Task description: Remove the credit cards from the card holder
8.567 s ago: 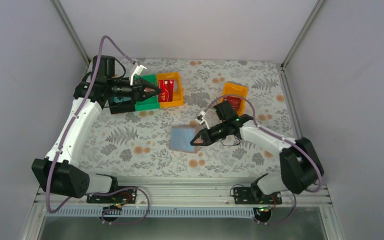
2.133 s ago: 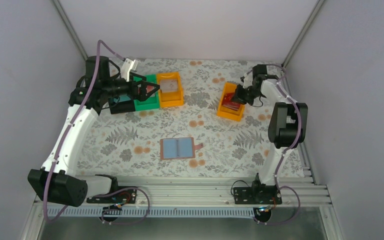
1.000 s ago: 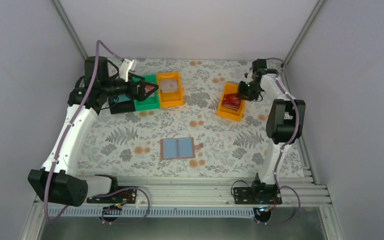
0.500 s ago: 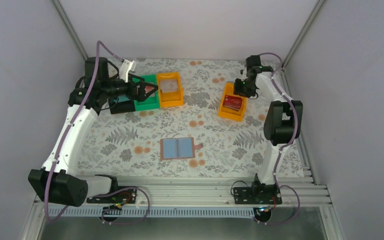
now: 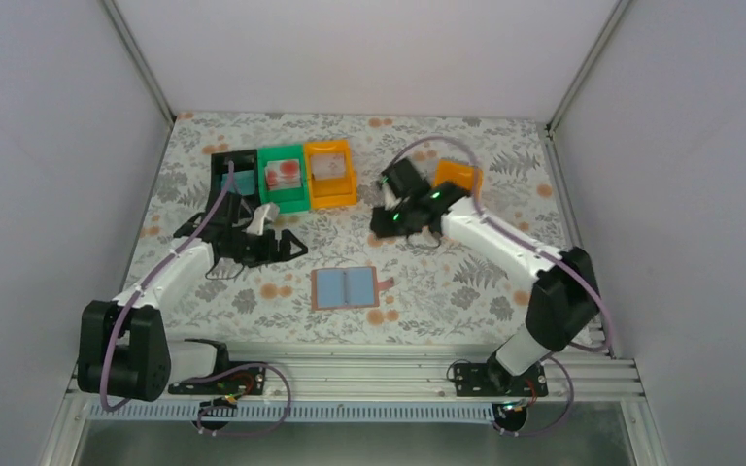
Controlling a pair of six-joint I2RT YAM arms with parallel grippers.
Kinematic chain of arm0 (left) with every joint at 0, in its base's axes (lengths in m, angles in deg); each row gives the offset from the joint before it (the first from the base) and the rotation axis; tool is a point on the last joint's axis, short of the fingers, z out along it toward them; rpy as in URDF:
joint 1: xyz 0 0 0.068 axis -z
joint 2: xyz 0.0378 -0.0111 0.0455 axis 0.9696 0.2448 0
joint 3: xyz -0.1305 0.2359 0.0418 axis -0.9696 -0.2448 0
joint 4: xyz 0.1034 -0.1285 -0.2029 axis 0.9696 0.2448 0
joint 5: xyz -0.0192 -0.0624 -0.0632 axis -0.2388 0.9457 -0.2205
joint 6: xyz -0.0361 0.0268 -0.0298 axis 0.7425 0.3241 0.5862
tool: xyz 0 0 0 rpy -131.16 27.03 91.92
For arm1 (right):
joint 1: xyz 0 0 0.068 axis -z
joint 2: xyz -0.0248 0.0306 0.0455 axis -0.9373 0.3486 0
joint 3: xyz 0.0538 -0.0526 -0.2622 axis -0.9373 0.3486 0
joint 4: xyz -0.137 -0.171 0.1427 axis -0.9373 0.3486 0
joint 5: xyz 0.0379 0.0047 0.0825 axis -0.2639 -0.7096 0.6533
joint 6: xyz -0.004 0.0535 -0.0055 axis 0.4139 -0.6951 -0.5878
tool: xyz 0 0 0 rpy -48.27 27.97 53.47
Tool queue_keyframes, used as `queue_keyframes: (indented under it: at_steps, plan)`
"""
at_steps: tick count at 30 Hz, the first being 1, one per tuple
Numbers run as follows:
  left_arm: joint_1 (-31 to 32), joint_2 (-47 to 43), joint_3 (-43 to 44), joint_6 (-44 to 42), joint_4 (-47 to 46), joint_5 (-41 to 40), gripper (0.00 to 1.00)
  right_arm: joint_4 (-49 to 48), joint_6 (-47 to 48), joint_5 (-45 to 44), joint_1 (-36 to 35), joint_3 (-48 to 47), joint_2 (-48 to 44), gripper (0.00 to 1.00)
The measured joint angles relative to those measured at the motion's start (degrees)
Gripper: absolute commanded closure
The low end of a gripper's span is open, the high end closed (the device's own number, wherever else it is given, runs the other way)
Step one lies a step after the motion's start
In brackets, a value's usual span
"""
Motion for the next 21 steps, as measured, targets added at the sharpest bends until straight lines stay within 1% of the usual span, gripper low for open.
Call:
queue_keyframes:
  at_steps: [4, 8, 13, 17, 21]
  plan:
    - [0.72, 1.6, -4.92, 3.32, -3.21, 0.52, 0.0, -1.79, -5.07, 2.73, -9.46, 8.76, 3.52, 0.66]
    - [3.23, 3.3, -8.52, 5.44, -5.84, 1.33, 0.0, -3.43, -9.42, 4.09, -13.79, 13.31, 5.64, 0.65]
    - [6.78, 7.5, -10.19, 6.99, -8.55, 2.64, 0.0, -6.43, -12.85, 4.52, -14.97, 14.62, 7.8, 0.6]
    - [8.13, 10.05, -10.73, 8.17, -10.67, 4.26, 0.01, -7.67, -14.23, 4.44, -14.97, 16.39, 8.22, 0.53]
    - [9.31, 11.26, -11.04, 9.11, -13.27, 6.27, 0.02, -9.16, -14.75, 5.14, -14.99, 17.99, 9.35, 0.53]
